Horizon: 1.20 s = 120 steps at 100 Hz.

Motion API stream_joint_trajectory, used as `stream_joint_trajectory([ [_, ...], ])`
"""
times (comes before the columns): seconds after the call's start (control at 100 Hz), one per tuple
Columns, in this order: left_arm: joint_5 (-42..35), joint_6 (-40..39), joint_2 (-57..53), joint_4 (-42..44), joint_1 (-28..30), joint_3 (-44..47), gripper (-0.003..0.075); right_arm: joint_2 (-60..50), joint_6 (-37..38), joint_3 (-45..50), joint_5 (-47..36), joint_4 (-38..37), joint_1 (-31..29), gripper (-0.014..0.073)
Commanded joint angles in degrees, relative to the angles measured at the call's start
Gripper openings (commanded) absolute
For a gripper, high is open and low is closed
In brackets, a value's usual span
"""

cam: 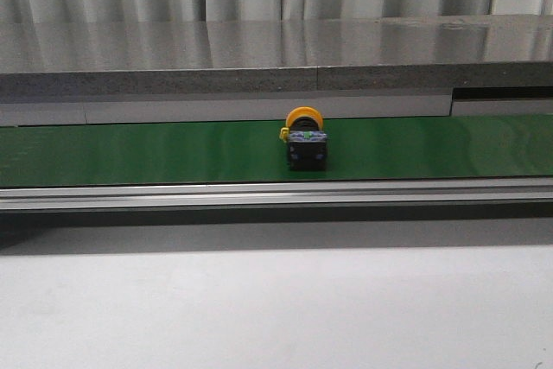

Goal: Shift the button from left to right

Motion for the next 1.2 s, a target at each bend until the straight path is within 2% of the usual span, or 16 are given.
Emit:
stream_joint_trajectory([
  [0.0,-4.5,0.0,0.5,-0.1,-0.5,-1.5,-0.0020,-0.1,0.1,-1.8,-2.8,1.0,0.1,0.0265],
  [0.06,-4.5,0.0,0.5,-0.1,-0.5,-1.5,-0.0020,-0.1,0.1,-1.8,-2.8,1.0,0.1,0.0420],
  [0.13,-4.5,0.0,0.5,-0.1,-0.5,-1.5,-0.0020,-0.1,0.1,-1.8,-2.9,1.1,0.1,0.0556],
  [0.23,-4.5,0.0,0.5,-0.1,-0.5,-1.5,-0.0020,-0.1,0.1,-1.8,-3.1,2.8,0.1,0.0647],
  [0.5,-4.5,0.0,0.5,-0.1,-0.5,-1.5,-0.0020,2.4,0.0,-2.9,-8.0,5.0,0.1,0.0646],
  [0.81,-4.5,0.0,0.5,-0.1,-0.5,-1.5,-0.0020,16.8,-2.1,-8.2,-10.6,5.0,0.5,0.0646],
  [1.19,-4.5,0.0,0.5,-0.1,-0.5,-1.5,-0.0020,33.3,-4.1,-17.1,-11.9,4.8,6.0,0.0646],
])
